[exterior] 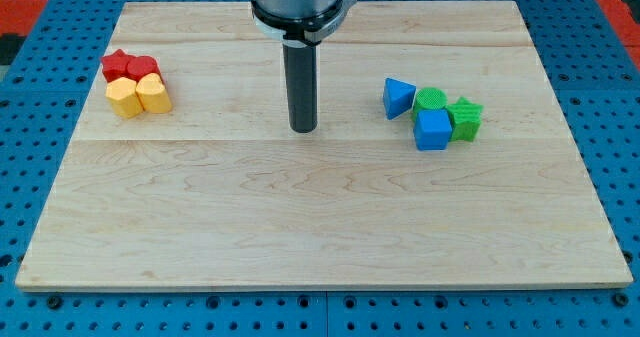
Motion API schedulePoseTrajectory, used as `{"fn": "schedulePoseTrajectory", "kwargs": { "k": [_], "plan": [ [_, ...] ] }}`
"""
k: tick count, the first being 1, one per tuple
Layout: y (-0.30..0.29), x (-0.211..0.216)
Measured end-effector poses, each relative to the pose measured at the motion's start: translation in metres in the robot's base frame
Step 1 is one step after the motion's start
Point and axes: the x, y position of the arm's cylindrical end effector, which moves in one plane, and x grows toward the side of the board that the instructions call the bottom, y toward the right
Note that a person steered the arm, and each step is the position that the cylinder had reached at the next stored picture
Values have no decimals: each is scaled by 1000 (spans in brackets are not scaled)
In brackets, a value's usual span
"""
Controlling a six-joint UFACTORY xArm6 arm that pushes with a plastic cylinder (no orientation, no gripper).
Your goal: Move your arm closer to the red star
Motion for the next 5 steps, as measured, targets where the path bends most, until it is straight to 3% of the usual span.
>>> {"fn": "schedulePoseTrajectory", "kwargs": {
  "k": [5],
  "plan": [
    [0, 5]
  ]
}}
